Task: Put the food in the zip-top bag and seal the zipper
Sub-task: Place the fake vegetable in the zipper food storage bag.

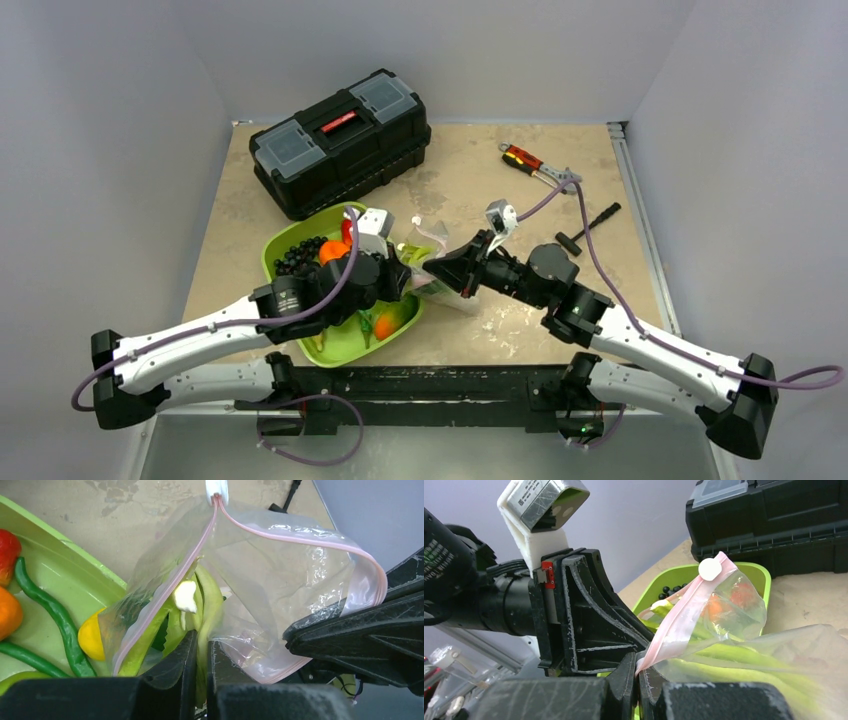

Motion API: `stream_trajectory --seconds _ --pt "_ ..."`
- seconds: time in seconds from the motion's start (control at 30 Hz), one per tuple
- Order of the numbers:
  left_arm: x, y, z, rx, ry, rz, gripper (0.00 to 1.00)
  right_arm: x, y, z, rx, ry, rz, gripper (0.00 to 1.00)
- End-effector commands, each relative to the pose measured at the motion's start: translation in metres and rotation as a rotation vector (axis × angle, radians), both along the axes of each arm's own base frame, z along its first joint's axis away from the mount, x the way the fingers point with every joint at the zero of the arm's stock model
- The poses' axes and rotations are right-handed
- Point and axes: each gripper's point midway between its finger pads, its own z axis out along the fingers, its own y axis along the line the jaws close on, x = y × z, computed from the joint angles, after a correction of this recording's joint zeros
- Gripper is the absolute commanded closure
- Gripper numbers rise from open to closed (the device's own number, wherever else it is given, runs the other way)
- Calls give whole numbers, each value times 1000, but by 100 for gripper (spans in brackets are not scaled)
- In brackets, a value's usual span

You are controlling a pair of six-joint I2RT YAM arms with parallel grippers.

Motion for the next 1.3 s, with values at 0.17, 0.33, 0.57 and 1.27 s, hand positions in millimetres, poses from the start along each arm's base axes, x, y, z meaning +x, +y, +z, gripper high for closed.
stream_trajectory --seconds 0.17,0.33,0.57,1.27 --pt "27 1 38 -198 -212 112 100 -16 5 26 96 -40 84 100" --pt "17 6 47 -143 -102 -43 100 -7 2 13 -28 -84 50 100" --pt "-24 14 31 69 52 -334 100 -13 -6 10 -79 -200 76 100" --pt "-18 -10 1 143 180 -393 67 -21 -6 25 -66 -202 113 100"
